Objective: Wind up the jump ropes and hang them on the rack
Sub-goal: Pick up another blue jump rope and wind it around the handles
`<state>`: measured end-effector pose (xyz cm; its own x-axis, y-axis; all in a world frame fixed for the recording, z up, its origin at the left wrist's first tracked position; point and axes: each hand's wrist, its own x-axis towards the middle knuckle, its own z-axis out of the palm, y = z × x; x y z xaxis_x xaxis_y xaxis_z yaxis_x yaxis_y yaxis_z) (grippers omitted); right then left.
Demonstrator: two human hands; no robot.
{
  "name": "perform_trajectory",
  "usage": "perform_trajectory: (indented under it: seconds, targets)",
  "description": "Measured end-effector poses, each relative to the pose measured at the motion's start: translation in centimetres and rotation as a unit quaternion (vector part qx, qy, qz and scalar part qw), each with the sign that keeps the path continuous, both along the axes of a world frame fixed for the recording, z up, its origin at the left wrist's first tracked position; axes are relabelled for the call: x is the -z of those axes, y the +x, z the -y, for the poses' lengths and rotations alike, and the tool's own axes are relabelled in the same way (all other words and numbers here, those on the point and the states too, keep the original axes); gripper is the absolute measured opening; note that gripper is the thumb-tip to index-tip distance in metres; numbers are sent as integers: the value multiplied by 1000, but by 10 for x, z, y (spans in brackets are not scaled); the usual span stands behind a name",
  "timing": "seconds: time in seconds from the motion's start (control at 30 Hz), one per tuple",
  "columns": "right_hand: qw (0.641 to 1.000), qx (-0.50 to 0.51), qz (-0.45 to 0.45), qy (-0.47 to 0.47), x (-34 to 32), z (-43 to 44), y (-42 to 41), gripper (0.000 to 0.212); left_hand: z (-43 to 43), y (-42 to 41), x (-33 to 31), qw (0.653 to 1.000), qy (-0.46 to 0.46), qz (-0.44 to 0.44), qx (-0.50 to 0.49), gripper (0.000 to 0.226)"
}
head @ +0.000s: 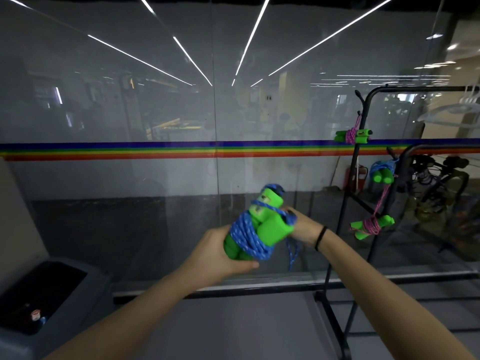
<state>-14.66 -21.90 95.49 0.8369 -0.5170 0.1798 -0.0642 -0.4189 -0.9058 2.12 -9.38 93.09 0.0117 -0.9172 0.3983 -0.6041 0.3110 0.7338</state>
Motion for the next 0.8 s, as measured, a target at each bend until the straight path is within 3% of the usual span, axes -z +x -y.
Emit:
perform_trajectory:
  seconds: [0.17, 0.23, 0.3, 0.43, 0.5, 0.57, 0.7, 0.8]
  targets:
    - [994, 40, -96, -27, 26, -5, -3, 33, 14, 21, 3, 983, 20, -108, -150, 64]
    - [980, 55, -139, -134, 28, -19, -1, 34, 19, 27, 4, 973, 17, -137, -183, 64]
    - [942, 73, -197, -261, 26, -38, 3, 31, 25, 29, 8, 973, 8, -124, -195, 65]
    - [819, 128, -295, -475, 16, -64, 10, 36, 33, 28, 18, 977, 47, -52, -199, 71]
    - [783, 121, -308, -527, 8, -69, 7, 39, 33, 28, 21, 980, 70, 15, -185, 67]
    - [765, 103, -336, -540, -1, -70, 7, 39, 31, 23, 22, 972, 90, 121, -183, 63]
    - [735, 50, -367, -568, -14, -72, 13, 35, 30, 5, 27, 922, 109, 333, -165, 67]
    - [774, 0, -362, -519, -34, -62, 7, 30, 23, -3, 25, 896, 123, 423, -62, 56]
